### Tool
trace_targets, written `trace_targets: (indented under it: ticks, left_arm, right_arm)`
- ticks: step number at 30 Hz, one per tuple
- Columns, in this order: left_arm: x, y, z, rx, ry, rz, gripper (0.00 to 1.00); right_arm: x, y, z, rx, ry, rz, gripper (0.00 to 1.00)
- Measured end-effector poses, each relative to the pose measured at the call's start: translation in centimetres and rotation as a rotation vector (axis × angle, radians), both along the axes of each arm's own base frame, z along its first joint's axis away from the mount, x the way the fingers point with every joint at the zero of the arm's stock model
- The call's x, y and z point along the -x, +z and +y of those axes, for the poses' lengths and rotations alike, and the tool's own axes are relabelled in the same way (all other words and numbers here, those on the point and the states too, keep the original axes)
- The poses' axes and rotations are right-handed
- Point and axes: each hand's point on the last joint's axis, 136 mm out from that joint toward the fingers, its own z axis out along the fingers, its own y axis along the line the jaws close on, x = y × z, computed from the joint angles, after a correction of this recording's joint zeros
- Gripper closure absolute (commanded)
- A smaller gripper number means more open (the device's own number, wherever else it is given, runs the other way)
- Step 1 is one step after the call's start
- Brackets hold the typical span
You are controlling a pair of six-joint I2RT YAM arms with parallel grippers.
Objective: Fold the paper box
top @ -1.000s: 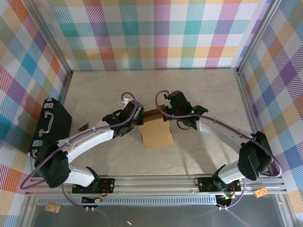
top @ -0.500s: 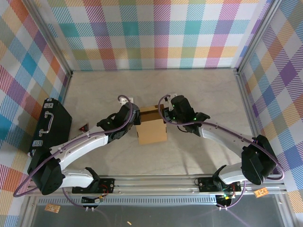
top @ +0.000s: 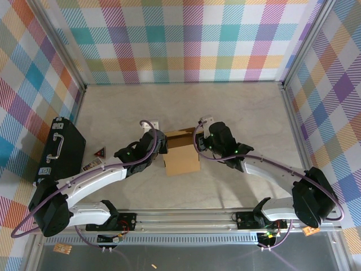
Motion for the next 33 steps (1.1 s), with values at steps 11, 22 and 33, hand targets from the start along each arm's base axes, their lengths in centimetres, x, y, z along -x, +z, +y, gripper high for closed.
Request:
trace_targets:
  ticks: [11,22,33]
  left_arm:
    - [0.5,0.0,0.0,0.044,0.025,0.011,1.00]
    - [0.4,-0.4,-1.3,0.021,0.041,0.043,0.97]
    - [0.2,-0.5,-1.6,0.008,0.044,0.060,0.89]
  right_arm:
    - [0.0,0.0,0.1,-0.024,0.000,-0.033,0.99]
    - [-0.6,-0.2,-0.7,0.001,-0.053,-0.047,0.99]
    - [-0.8,-0.3,-0.9,-0.003,-0.067,-0.073,0.99]
